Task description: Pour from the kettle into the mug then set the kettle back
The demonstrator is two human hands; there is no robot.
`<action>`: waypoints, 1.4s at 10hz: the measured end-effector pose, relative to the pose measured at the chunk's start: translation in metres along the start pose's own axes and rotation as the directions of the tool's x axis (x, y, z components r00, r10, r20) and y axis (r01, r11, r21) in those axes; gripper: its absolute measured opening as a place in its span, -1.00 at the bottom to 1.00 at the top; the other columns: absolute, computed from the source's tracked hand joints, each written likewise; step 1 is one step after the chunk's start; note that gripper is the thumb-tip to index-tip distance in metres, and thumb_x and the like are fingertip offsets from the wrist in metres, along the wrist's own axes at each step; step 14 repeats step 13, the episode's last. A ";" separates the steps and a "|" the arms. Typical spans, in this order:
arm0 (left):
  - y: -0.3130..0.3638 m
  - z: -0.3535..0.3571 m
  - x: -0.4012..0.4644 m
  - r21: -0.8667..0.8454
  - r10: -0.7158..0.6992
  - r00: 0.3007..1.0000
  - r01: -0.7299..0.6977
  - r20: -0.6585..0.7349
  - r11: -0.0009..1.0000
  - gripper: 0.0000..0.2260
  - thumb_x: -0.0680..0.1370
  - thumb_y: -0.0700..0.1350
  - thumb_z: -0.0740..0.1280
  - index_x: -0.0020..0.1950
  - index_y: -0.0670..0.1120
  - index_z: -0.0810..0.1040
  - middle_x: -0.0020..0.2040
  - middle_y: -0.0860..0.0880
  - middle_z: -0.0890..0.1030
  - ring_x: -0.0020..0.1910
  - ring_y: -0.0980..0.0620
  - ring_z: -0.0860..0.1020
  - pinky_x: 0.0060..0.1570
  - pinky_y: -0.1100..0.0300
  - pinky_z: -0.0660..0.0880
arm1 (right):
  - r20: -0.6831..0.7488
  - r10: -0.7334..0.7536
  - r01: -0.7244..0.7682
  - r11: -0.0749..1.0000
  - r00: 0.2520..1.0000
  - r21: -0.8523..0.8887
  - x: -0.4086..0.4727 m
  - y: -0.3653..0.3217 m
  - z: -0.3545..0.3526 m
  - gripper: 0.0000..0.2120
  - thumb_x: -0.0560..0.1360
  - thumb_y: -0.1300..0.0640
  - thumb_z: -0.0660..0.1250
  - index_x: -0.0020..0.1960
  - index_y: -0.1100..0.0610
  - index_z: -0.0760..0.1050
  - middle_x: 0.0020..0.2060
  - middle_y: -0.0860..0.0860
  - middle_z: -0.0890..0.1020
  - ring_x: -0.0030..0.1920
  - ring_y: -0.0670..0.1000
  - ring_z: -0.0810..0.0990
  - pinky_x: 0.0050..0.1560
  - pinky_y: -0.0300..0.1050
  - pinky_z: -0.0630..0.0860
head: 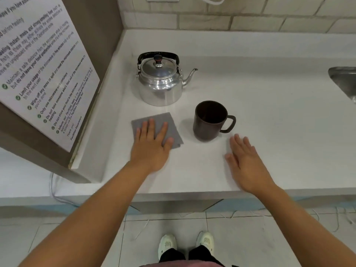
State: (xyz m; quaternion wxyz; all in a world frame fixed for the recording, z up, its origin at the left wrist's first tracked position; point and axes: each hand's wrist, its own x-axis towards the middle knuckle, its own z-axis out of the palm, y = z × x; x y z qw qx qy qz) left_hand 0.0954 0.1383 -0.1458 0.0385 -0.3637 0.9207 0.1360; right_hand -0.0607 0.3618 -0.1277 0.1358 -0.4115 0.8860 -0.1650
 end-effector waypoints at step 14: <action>0.016 -0.115 -0.006 -0.001 0.183 0.967 -0.186 0.178 0.983 -0.59 0.50 0.35 0.20 0.13 0.12 0.57 0.13 0.08 0.61 0.09 0.03 0.55 0.05 0.07 0.47 | 0.008 0.017 -0.016 0.999 1.000 -0.045 0.053 0.007 -0.077 -0.70 0.56 -0.12 0.15 0.12 -0.04 0.57 0.11 -0.02 0.65 0.06 0.10 0.59 0.02 -0.01 0.53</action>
